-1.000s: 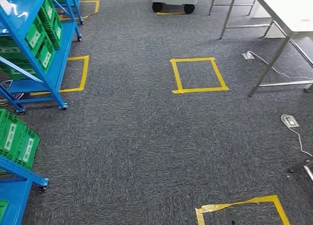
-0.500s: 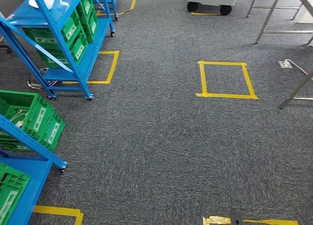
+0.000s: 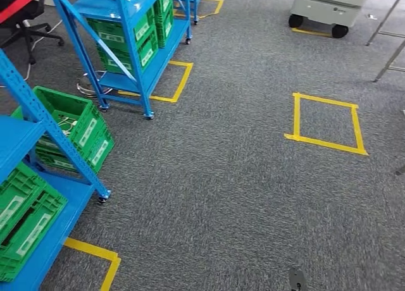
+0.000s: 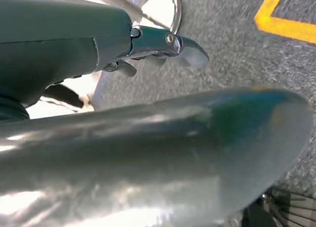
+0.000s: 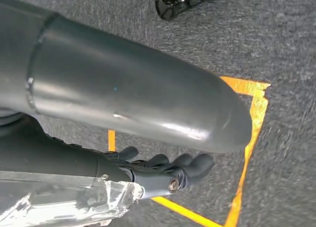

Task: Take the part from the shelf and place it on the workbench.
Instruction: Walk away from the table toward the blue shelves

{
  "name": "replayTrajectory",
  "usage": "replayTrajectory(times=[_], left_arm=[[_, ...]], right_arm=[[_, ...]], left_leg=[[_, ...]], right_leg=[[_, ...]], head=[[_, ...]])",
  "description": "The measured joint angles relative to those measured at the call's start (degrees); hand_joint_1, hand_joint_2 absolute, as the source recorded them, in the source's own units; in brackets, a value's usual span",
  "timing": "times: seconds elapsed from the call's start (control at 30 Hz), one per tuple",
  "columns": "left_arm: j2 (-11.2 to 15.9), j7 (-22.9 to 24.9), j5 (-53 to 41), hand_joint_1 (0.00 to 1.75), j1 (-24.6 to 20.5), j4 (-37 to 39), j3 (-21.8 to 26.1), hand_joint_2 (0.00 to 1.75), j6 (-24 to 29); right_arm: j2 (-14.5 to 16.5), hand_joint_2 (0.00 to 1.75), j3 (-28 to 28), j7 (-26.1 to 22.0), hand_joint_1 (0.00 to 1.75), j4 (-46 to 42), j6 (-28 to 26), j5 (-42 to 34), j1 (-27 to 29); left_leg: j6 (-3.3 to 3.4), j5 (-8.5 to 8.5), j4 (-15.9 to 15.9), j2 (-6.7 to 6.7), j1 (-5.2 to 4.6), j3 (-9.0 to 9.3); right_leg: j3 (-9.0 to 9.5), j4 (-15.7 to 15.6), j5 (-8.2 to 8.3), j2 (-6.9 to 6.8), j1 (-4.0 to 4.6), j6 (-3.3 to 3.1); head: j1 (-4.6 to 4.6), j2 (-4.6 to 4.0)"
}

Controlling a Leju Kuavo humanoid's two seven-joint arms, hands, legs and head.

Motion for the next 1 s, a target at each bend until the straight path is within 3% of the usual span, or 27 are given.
replayTrajectory(times=[0.03, 0.07, 0.1, 0.13, 0.2, 0.27, 0.33, 0.37, 0.4, 0.43, 0.5, 0.57, 0.6, 0.67, 0.73, 0.8, 0.83, 0.87, 0.93, 1.0], left_arm=[[0.0, 0.0, 0.1, 0.0, 0.0, 0.0, 0.0, 0.0, 0.0], [0.0, 0.0, 0.3, 0.0, 0.0, 0.0, 0.1, 0.0, 0.0], [0.0, 0.0, 0.4, 0.0, 0.1, 0.0, 0.2, 0.0, 0.0], [0.0, 0.0, 0.4, 0.0, 0.1, 0.0, 0.3, 0.0, 0.0], [0.0, 0.0, 0.6, 0.0, 0.1, 0.0, 0.4, 0.0, -0.1], [0.1, 0.0, 0.8, 0.0, 0.0, 0.0, 0.5, 0.0, -0.1], [0.1, 0.0, 1.0, 0.0, 0.1, 0.0, 0.6, 0.0, -0.1], [0.1, 0.0, 1.0, 0.0, 0.3, 0.0, 0.7, 0.0, -0.1], [0.1, 0.0, 1.1, 0.0, 0.4, 0.0, 0.8, 0.0, -0.1], [0.1, 0.0, 1.1, 0.0, 0.4, 0.0, 0.8, 0.0, -0.1], [0.1, 0.0, 1.2, 0.0, 0.1, 0.0, 0.9, 0.0, -0.1], [0.1, 0.0, 1.3, 0.0, 0.1, 0.0, 0.9, 0.0, -0.1], [0.1, 0.0, 1.4, 0.0, 0.1, 0.0, 0.9, 0.0, -0.1], [0.1, -0.1, 1.5, 0.0, 0.2, 0.0, 1.1, 0.0, -0.1], [0.1, -0.2, 1.6, 0.0, 0.1, 0.0, 1.4, 0.0, -0.2], [0.1, -0.3, 1.7, 0.0, 0.0, 0.0, 1.5, 0.0, -0.4], [0.2, -0.3, 1.7, 0.0, 0.0, 0.0, 1.6, 0.0, -0.4], [0.2, -0.4, 1.7, 0.0, 0.1, 0.0, 1.6, 0.0, -0.4], [0.2, -0.4, 1.8, 0.0, 0.2, 0.0, 1.7, 0.0, -0.4], [0.2, -0.4, 1.8, 0.0, 0.0, 0.0, 1.7, 0.0, -0.4]], right_arm=[[0.0, 0.0, 0.0, 0.0, 0.0, 0.0, 0.0, 0.0, 0.1], [0.0, 0.0, 0.0, 0.0, 0.0, 0.0, 0.0, 0.1, 0.2], [0.0, 0.0, 0.0, 0.0, 0.0, 0.0, 0.0, 0.2, 0.3], [0.0, 0.0, 0.0, 0.0, 0.0, 0.0, 0.0, 0.2, 0.3], [0.0, 0.0, 0.0, -0.1, 0.0, 0.0, 0.0, 0.3, 0.2], [0.1, 0.0, 0.0, -0.2, 0.0, 0.0, 0.0, 0.5, 0.2], [0.1, 0.0, 0.0, -0.3, 0.0, 0.0, 0.1, 0.6, 0.1], [0.2, 0.0, 0.0, -0.3, 0.0, 0.0, 0.1, 0.7, 0.0], [0.2, 0.0, 0.0, -0.4, 0.0, 0.0, 0.1, 0.7, 0.0], [0.3, 0.0, 0.0, -0.4, 0.0, 0.0, 0.1, 0.8, 0.0], [0.3, 0.0, 0.0, -0.5, 0.0, 0.0, 0.1, 0.8, 0.3], [0.3, 0.0, 0.0, -0.5, 0.0, 0.0, 0.1, 0.9, 0.5], [0.3, 0.0, 0.0, -0.5, 0.0, 0.0, 0.2, 1.0, 0.5], [0.4, 0.0, 0.1, -0.6, 0.0, 0.0, 0.3, 1.1, 0.4], [0.4, 0.0, 0.1, -0.7, 0.0, 0.0, 0.3, 1.1, 0.3], [0.4, 0.0, 0.1, -0.8, 0.0, 0.0, 0.3, 1.1, 0.2], [0.4, 0.0, 0.1, -0.9, 0.0, 0.0, 0.4, 1.1, 0.1], [0.4, 0.0, 0.1, -1.0, 0.0, 0.0, 0.4, 1.1, 0.0], [0.5, 0.0, 0.1, -1.0, 0.0, 0.0, 0.4, 1.1, -0.2], [0.6, 0.0, 0.1, -1.0, 0.0, 0.0, 0.4, 1.1, 0.0]], left_leg=[[0.08, 0.05, 0.0, -0.82, -0.01, -0.06], [0.09, 0.07, 0.0, -1.67, -0.03, -0.08], [0.05, 0.11, 0.0, -2.55, -0.02, -0.06], [-0.05, 0.15, 0.1, -3.44, 0.01, 0.0], [-0.46, 0.23, 0.2, -5.09, 0.02, -0.02], [-1.13, 0.42, 0.3, -6.45, 0.03, -0.4], [-1.91, 0.84, 0.2, -7.71, 0.25, -0.9], [-2.21, 0.82, 0.3, -7.62, 0.33, -1.12], [-2.45, 0.25, 1.1, -6.62, 0.29, -1.6], [-2.6, -1.03, 3.0, -5.04, 0.18, -2.57], [-2.79, -4.98, 10.2, -1.55, -0.01, -5.99], [-2.89, -7.23, 16.5, -0.39, -0.01, -8.88], [-2.87, -6.76, 16.8, -0.18, -0.01, -8.93], [-2.69, -3.35, 11.2, 0.83, -0.04, -5.73], [-2.33, -0.68, 3.6, 3.75, -0.31, -1.56], [-1.77, -0.38, 0.7, 5.03, -0.62, -0.15], [-1.35, -0.35, 0.6, 4.19, -0.65, -0.24], [-1.02, -0.28, 0.5, 3.47, -0.59, -0.26], [-0.33, -0.02, 0.3, 2.07, -0.3, -0.24], [0.11, 0.13, 0.2, 0.64, -0.11, -0.29]], right_leg=[[-1.87, 3.7, -1.3, 0.66, -0.02, 0.07], [-2.94, 5.5, -1.49, 0.92, -0.02, 0.09], [-2.92, 5.0, -0.48, 1.07, -0.05, 0.06], [-1.73, 2.2, 1.49, 1.38, -0.14, 0.03], [2.12, -6.1, 5.31, 3.69, -0.57, 0.04], [4.26, -10.7, 6.3, 5.75, -0.83, -0.15], [4.54, -11.0, 6.21, 5.18, -0.64, -0.79], [4.66, -11.1, 6.38, 4.47, -0.57, -1.21], [4.74, -11.3, 6.57, 3.76, -0.54, -1.62], [4.76, -11.4, 6.7, 2.95, -0.52, -1.99], [4.76, -11.5, 6.69, 1.17, -0.27, -2.44], [4.76, -11.5, 6.55, -0.73, -0.03, -2.63], [4.81, -11.5, 6.49, -1.58, 0.01, -2.67], [5.07, -11.5, 6.3, -3.1, 0.01, -2.54], [5.24, -11.4, 5.87, -4.4, 0.33, -2.09], [5.55, -11.4, 5.5, -5.58, 0.71, -1.59], [5.79, -11.5, 5.41, -6.22, 0.72, -1.37], [6.05, -11.5, 5.22, -6.21, 0.63, -1.04], [5.22, -9.3, 3.59, -3.57, 0.37, -0.42], [1.89, -2.2, 0.08, -0.07, 0.21, -0.07]], head=[[0.05, -0.01], [0.07, -0.01], [0.05, -0.01], [0.06, -0.01], [0.06, -0.01], [0.01, -0.01], [-0.05, 0.0], [-0.05, -0.01], [-0.16, -0.01], [-0.27, -0.01], [-0.47, -0.01], [-0.46, -0.01], [-0.47, -0.01], [-0.48, -0.01], [-0.46, -0.01], [-0.23, -0.01], [-0.14, -0.01], [-0.06, -0.01], [0.03, -0.01], [0.18, -0.01]])
